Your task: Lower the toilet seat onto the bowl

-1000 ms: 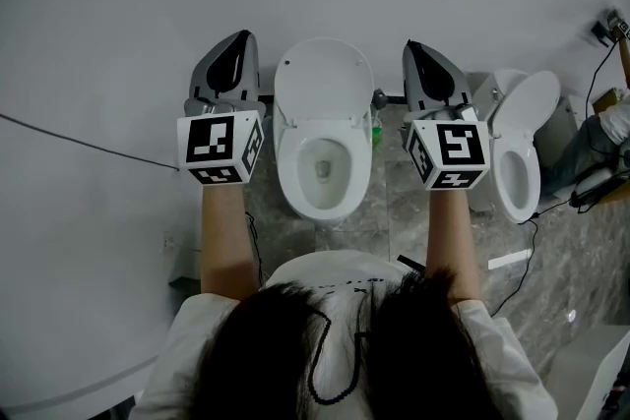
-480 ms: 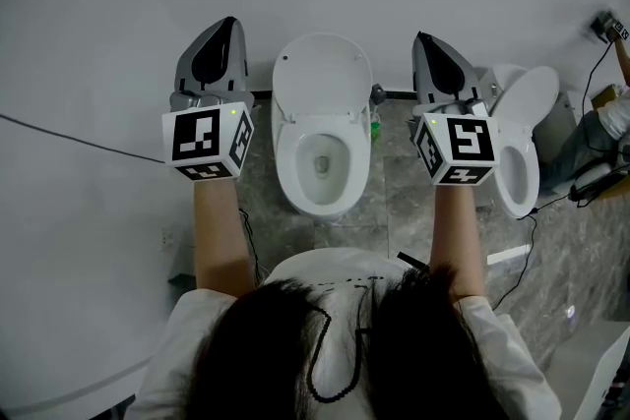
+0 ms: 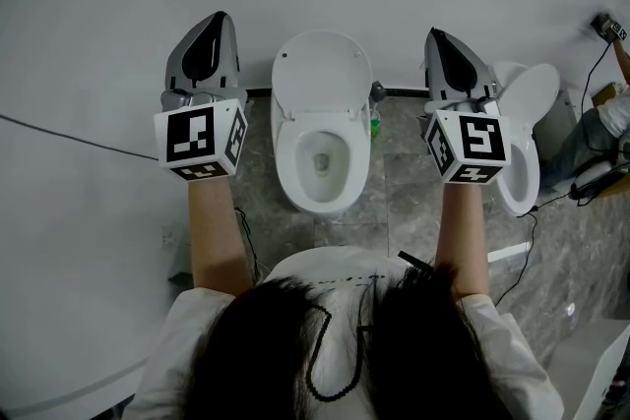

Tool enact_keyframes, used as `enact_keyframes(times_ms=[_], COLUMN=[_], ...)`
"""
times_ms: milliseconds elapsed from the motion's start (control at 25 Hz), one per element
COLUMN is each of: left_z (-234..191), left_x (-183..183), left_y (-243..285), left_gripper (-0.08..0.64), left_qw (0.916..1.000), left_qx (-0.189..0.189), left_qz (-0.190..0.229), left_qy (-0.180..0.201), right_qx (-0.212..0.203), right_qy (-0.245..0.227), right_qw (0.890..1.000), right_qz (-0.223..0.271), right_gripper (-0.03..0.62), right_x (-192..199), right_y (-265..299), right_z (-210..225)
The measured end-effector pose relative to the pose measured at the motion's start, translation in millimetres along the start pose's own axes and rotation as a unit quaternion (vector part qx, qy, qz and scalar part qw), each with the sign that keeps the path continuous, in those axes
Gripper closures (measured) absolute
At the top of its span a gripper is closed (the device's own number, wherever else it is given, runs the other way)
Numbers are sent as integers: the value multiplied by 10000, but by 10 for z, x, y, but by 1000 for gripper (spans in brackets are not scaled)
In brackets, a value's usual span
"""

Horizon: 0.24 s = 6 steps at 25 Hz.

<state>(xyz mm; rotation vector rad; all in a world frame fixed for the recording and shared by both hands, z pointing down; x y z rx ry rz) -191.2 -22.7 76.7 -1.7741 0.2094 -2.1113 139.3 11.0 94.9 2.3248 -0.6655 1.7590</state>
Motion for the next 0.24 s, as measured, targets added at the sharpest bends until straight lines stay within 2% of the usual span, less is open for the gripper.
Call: enact_keyframes(times_ms=[240], left_z=[-11], left_x=[-1], left_y=[39], left_gripper=[551], left_qw=[10000], left_qx=[-80], left_qz=[-21], left_qy=[-37], right_qx=[-20], right_qy=[-5], right_qw=[10000], right_qz=[20], right_gripper=[565], right_x=[-17], right_y=[14], right_z=[44])
Point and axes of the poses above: the fingertips, and each gripper's own axes: y forward along the fingers, z to its right, x out of its underside, the point moved 10 cm from there along -y, backward along the fingers, and after that the axes turned 11 degrees about -x, right-handed, at the moved point
